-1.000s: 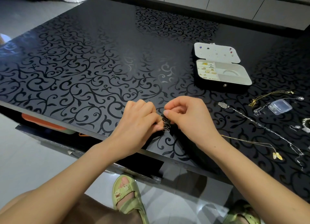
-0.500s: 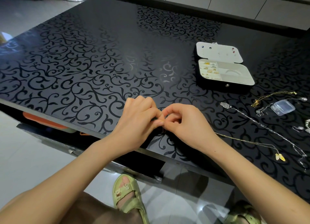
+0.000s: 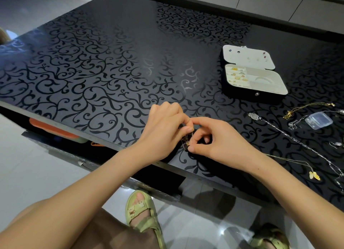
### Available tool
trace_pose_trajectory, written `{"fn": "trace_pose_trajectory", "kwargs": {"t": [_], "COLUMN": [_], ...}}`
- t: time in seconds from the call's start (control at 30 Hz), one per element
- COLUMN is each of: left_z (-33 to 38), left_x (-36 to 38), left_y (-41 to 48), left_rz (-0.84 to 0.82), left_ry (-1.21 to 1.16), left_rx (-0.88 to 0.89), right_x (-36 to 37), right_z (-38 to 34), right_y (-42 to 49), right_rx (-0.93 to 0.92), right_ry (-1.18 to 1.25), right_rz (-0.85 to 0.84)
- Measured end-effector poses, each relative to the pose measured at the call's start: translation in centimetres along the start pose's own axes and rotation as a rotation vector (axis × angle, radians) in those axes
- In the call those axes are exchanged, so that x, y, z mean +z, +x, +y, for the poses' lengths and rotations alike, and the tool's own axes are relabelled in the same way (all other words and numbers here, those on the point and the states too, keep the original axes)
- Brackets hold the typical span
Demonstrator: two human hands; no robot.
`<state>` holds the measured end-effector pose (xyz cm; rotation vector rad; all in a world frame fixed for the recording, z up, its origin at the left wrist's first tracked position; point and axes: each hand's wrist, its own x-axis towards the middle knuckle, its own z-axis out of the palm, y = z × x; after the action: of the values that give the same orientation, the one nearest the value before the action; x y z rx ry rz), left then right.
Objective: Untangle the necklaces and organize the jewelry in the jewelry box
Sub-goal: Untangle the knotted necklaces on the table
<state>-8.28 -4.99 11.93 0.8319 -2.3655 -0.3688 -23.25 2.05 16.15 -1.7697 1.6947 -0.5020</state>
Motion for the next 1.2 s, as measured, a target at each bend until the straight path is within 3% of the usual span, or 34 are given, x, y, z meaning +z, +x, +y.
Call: {"fn": "trace_pose_trajectory", "kwargs": {"t": [0.3, 0.77, 1.0, 1.2], "left_z": [0.7, 1.2, 0.0, 0.9], "left_x": [-0.8, -1.4, -4.2, -5.1], "left_y": [-1.2, -2.0, -1.8, -1.6], "left_rz": [-0.014, -0.205, -0.410, -0.456], "left_ry": [-0.027, -0.025, -0.301, -0.497], "left_rx": [-0.092, -0.087, -0.165, -0.239], "right_x": [0.5, 0.1, -0.6, -0.9], "right_z": [0.1, -0.1, 0.1, 0.1], "right_y": [0.1, -0.3, -0.2, -0.9], "right_rx": [0.088, 0.100, 0.087, 0.028], "right_ry": [0.137, 0.195, 0.069, -0.299], "right_rz": [0.049, 0.033, 0.113, 0.187]}}
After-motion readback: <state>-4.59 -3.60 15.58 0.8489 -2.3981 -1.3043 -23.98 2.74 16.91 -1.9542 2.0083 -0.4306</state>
